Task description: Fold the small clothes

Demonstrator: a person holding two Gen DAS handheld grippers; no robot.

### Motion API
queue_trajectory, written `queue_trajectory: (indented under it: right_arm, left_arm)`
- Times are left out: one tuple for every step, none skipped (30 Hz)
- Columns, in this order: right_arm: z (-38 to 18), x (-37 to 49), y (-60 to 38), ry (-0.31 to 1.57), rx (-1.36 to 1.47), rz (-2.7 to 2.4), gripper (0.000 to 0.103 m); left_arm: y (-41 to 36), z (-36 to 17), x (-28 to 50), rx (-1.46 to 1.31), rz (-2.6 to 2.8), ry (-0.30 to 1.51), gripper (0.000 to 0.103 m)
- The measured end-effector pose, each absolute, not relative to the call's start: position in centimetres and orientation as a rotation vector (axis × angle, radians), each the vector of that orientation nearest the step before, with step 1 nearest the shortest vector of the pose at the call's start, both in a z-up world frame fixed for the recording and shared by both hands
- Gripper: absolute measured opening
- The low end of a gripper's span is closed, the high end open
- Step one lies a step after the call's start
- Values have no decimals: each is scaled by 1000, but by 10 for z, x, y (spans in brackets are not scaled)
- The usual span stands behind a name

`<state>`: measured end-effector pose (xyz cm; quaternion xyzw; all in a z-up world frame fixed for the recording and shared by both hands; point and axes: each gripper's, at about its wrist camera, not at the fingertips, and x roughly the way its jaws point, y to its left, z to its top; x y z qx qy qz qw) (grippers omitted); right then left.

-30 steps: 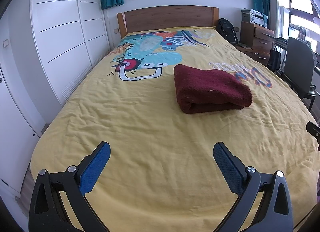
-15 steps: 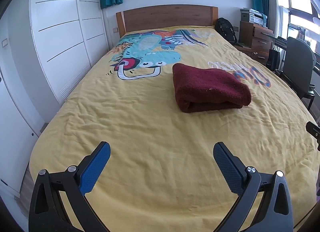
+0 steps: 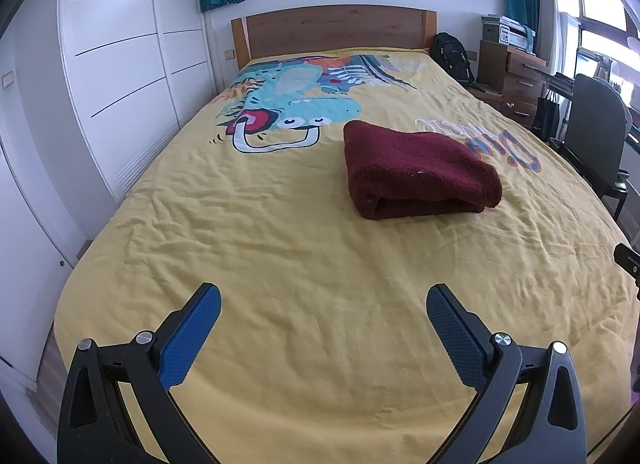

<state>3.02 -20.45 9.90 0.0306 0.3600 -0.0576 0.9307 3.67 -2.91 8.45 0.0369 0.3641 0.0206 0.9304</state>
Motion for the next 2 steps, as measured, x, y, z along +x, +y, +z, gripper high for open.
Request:
queue_trajectory:
  right_arm:
    - [99, 30, -205, 737, 64, -118, 102]
    - [99, 30, -205, 738, 65, -119, 102]
  left_arm:
    - [-28, 84, 37, 76, 41, 747, 102]
    - [-29, 84, 37, 78, 41, 749, 102]
